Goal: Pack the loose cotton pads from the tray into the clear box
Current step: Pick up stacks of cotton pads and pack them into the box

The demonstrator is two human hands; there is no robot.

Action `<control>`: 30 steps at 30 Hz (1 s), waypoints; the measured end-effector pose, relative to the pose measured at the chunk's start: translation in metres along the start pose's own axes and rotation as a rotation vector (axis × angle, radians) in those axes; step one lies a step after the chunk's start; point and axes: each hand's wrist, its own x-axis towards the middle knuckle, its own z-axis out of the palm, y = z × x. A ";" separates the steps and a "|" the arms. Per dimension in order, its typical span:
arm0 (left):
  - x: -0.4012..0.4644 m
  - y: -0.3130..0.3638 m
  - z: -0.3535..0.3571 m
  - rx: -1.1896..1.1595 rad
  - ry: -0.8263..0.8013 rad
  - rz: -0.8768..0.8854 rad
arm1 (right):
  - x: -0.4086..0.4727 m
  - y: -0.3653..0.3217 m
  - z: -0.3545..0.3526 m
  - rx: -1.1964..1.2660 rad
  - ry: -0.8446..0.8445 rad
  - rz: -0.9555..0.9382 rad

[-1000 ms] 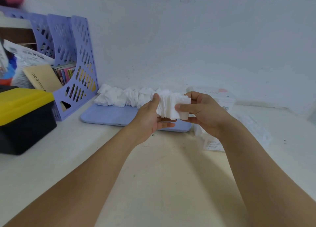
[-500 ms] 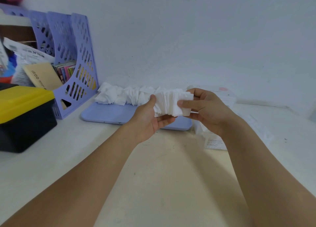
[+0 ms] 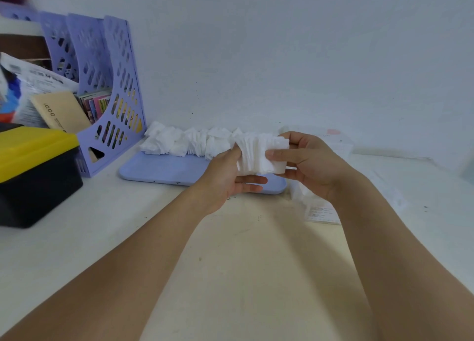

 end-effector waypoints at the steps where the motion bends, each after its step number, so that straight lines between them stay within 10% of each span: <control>1: -0.001 0.000 0.000 -0.008 0.003 -0.004 | 0.000 0.000 0.000 -0.010 0.008 -0.002; 30: 0.001 -0.004 -0.001 0.039 -0.040 0.069 | -0.001 0.000 0.000 -0.043 0.084 -0.032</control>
